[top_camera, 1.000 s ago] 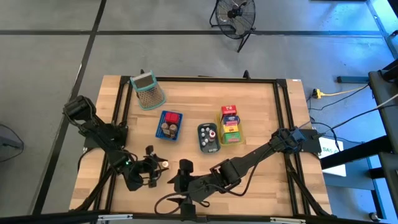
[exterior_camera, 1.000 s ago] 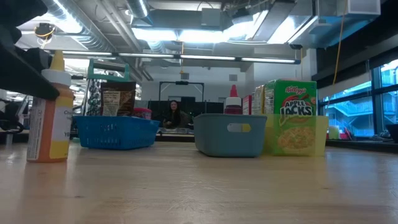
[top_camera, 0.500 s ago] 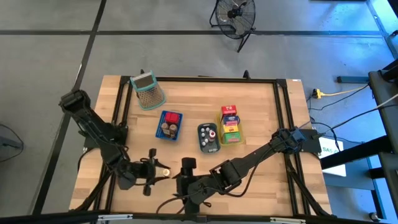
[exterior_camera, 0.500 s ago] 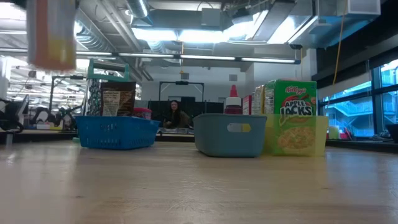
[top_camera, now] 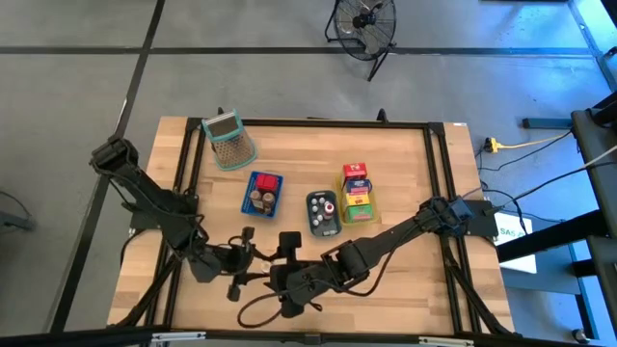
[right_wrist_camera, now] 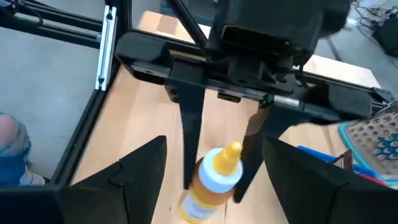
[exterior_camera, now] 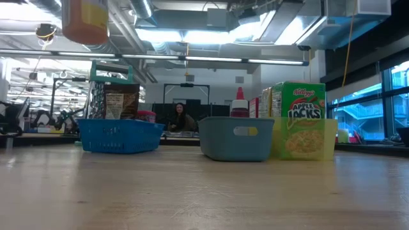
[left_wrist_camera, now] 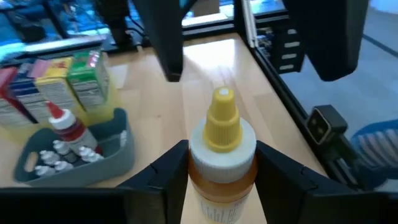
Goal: Pick & Place Kitchen Items
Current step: Put the large yellow food coloring into the green bin
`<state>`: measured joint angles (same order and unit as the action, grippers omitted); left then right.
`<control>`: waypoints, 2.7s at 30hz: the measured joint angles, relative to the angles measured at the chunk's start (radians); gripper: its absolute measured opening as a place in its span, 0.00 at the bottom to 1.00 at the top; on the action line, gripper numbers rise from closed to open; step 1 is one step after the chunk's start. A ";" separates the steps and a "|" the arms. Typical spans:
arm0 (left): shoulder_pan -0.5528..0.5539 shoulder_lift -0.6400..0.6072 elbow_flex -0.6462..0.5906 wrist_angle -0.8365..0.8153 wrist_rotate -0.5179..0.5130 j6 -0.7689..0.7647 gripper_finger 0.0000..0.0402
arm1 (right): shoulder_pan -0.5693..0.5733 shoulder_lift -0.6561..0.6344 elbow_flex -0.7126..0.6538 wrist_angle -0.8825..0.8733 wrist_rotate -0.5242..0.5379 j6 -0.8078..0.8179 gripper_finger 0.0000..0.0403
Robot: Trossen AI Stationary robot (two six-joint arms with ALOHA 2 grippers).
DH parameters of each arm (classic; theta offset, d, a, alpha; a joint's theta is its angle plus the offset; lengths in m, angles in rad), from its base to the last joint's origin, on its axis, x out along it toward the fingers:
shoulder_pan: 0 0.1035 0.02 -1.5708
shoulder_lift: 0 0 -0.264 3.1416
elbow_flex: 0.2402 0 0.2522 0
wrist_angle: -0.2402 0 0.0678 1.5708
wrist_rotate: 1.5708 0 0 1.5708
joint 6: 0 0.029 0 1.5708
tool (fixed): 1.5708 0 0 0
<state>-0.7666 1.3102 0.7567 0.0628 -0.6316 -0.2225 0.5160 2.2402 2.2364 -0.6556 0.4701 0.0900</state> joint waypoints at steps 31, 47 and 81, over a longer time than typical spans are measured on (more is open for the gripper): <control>0.194 0.001 0.035 0.045 0.718 -0.238 0.38 | -0.012 0.000 0.000 -0.021 -0.239 -0.240 0.67; 0.255 0.006 0.035 0.128 0.905 -0.292 0.38 | -0.035 0.015 0.001 0.042 -0.359 -0.302 0.67; 0.257 0.008 0.035 0.090 0.904 -0.299 0.39 | -0.052 0.046 0.002 0.063 -0.368 -0.318 0.33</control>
<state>-0.5098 1.3178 0.7914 0.1529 0.2722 -0.5217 0.4641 2.2864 2.2379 -0.5926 0.1021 -0.2283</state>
